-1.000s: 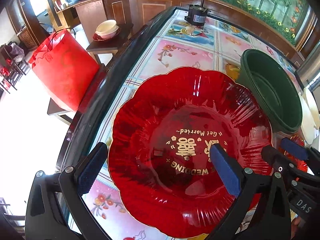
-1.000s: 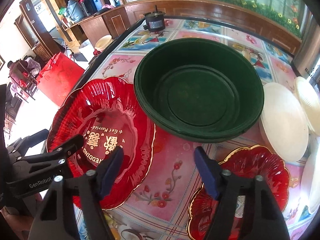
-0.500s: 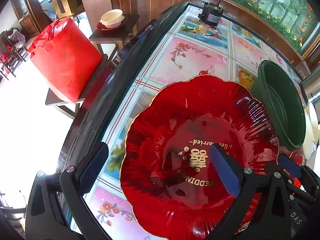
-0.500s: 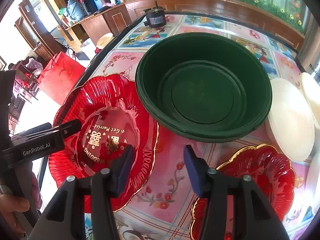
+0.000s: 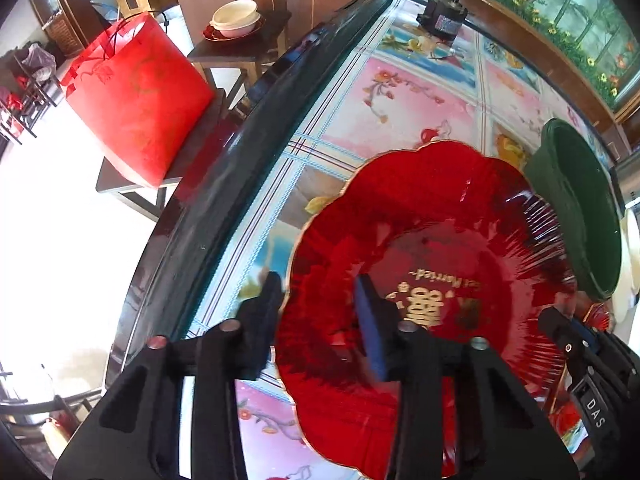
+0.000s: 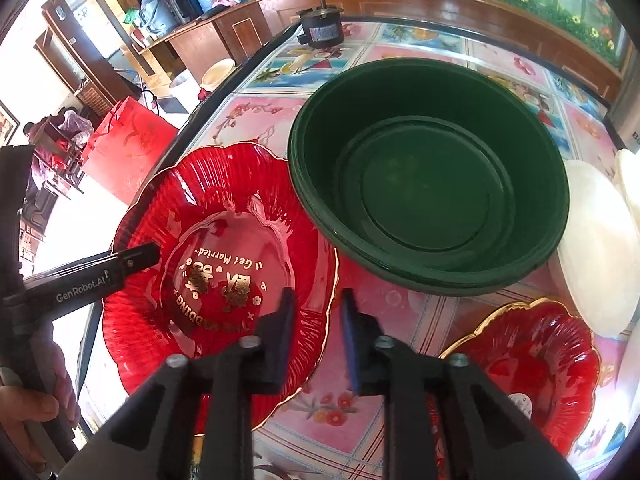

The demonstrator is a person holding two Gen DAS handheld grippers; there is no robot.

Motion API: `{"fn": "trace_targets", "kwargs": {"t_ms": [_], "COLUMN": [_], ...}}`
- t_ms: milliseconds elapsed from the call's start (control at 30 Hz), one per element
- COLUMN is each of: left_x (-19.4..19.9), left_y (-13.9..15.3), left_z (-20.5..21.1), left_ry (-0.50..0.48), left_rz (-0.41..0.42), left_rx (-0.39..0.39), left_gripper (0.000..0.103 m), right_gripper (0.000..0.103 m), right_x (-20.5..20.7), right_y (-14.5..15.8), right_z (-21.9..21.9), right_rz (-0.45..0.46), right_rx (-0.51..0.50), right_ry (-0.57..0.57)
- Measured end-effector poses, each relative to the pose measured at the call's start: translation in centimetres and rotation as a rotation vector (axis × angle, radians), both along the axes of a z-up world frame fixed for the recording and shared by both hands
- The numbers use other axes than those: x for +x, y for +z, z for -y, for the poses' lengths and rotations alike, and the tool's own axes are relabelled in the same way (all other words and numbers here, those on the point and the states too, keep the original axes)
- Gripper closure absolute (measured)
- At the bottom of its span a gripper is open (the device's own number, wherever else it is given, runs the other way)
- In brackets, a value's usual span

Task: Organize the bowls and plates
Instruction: 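Lift the wedding plate with the left gripper and carry it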

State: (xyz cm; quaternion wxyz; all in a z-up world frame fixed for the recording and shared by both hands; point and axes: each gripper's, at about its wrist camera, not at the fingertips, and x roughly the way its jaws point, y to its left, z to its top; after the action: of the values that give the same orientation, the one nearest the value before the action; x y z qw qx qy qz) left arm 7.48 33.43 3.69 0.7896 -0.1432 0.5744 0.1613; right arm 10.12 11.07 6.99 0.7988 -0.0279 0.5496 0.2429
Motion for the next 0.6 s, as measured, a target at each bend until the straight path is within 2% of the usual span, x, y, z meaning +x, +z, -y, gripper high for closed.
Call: {"fn": "trace_targets", "kwargs": {"t_ms": [100, 333, 533, 600], "left_x": [-0.1, -0.1, -0.1, 0.0], "left_y": [-0.1, -0.2, -0.2, -0.3], "left_z": [-0.3, -0.8, -1.0, -1.5], "left_ry": [0.006, 0.016, 0.023, 0.035], "left_rz": [-0.009, -0.004, -0.013, -0.022], "left_rx": [0.012, -0.016, -0.073, -0.117], "left_gripper": [0.081, 0.082, 0.084, 0.084], "right_gripper": [0.092, 0.092, 0.092, 0.092], "right_x": [0.1, -0.3, -0.1, 0.0], "right_y": [-0.5, -0.4, -0.7, -0.9], "right_z": [-0.1, 0.0, 0.2, 0.3], "right_rz": [-0.018, -0.003, -0.02, -0.033], "right_rx": [0.006, -0.005, -0.001, 0.005], "right_ry": [0.003, 0.017, 0.015, 0.016]}}
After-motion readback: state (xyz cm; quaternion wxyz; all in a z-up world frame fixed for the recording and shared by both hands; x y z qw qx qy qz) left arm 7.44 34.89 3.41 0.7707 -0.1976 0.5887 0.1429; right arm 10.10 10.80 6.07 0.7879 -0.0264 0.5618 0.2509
